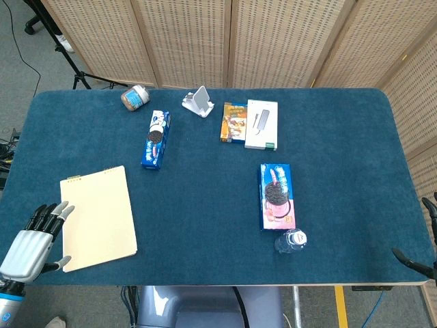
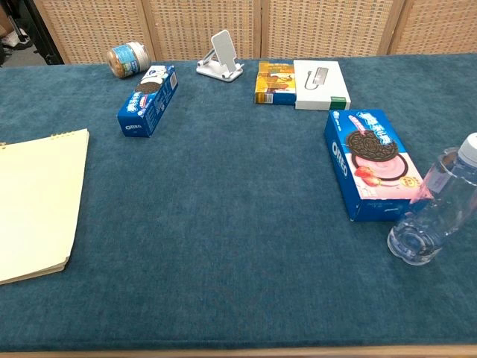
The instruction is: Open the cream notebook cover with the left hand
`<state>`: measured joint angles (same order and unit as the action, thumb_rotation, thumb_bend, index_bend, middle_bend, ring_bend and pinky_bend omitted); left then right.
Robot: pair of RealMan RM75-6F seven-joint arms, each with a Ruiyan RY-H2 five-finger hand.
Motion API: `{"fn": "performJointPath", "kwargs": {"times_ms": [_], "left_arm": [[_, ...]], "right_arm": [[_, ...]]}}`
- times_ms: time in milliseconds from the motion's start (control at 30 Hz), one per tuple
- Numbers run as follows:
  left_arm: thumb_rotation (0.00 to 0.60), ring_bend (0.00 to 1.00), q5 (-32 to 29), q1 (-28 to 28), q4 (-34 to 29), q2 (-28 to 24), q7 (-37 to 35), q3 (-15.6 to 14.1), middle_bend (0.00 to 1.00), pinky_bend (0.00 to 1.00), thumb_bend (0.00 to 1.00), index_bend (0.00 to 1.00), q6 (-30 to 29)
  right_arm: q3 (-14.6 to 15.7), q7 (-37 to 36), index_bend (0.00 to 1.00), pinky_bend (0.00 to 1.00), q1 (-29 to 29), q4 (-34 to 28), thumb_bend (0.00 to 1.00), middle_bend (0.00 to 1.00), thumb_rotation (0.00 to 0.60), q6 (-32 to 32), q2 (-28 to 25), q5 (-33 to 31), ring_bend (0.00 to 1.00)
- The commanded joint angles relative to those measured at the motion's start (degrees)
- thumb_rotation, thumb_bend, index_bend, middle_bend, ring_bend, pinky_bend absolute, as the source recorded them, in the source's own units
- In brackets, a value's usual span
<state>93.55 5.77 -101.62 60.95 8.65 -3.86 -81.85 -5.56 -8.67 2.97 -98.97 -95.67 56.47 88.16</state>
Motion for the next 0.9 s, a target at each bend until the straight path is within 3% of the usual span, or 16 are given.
{"fn": "performJointPath", "kwargs": {"times_ms": [33,367,667,900], "left_arm": [[0.6,0.0,0.0,-0.2,0.0,0.2,0.4,-0.1,0.0,0.0,0.0,0.0,-0.1],[0.6,0.0,1.2,-0.2,0.4,0.9,1.7,-1.7,0.0,0.0,0.0,0.0,1.5],[0.6,0.0,2.9,1.2,10.3,9.7,3.8,-3.4,0.0,0.0,0.04,0.0,6.4],[0.6,0.0,4.9,1.2,16.7,15.1,3.1,-3.7,0.0,0.0,0.1,0.17,5.5]], "right_arm": [[0.0,-0.6,0.01,0.0,0.2,-0.1,0.0,0.0,0.6,-0.2,-0.2,-0.1,0.0],[0.0,-1.3,0.01,0.0,0.4,-0.1,0.0,0.0,0.6,-0.3,-0.6,-0.2,0.0],[-0.5,-3.3,0.01,0.0,0.6,-0.4,0.0,0.0,0.6,-0.2,-1.6,-1.3,0.0],[-0.5,-3.9,0.01,0.0,0.5,-0.2,0.0,0.0,0.6,0.3,-1.8,-1.6,0.0]]}}
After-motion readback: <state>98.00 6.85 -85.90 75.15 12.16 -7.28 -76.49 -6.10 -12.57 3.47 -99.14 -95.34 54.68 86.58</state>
